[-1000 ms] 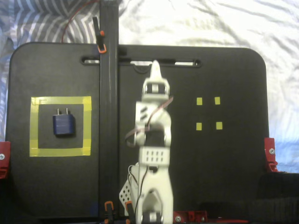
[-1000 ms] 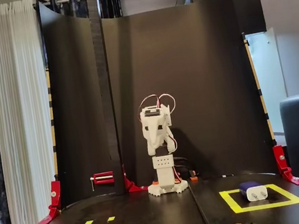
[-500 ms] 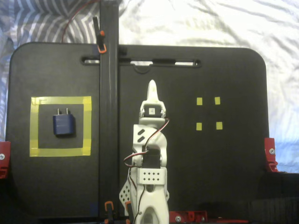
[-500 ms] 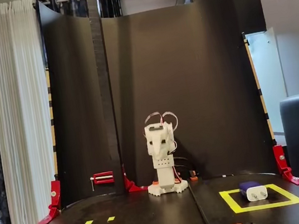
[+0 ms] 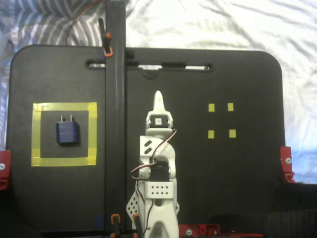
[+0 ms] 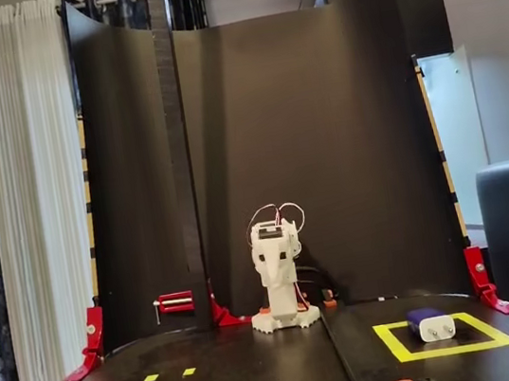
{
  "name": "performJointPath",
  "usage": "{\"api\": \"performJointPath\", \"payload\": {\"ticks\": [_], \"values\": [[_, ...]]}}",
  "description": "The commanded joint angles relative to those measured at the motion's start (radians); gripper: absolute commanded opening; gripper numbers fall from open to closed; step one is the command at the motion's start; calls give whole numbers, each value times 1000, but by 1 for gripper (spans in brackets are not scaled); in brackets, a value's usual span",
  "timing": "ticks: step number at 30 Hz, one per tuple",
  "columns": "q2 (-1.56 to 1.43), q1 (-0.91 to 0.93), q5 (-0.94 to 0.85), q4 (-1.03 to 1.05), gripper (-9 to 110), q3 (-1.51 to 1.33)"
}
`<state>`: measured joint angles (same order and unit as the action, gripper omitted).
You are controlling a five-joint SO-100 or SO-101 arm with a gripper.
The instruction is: Grasp a block and put it in the designated area.
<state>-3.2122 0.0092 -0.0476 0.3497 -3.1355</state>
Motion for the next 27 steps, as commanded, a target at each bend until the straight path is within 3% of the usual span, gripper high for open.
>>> {"api": "performJointPath", "payload": {"ticks": [1, 17, 27], "values": [[-32, 0, -6, 67, 0, -6], [-98, 11, -34, 407, 0, -8], [-98, 18, -26, 411, 0, -8]]}}
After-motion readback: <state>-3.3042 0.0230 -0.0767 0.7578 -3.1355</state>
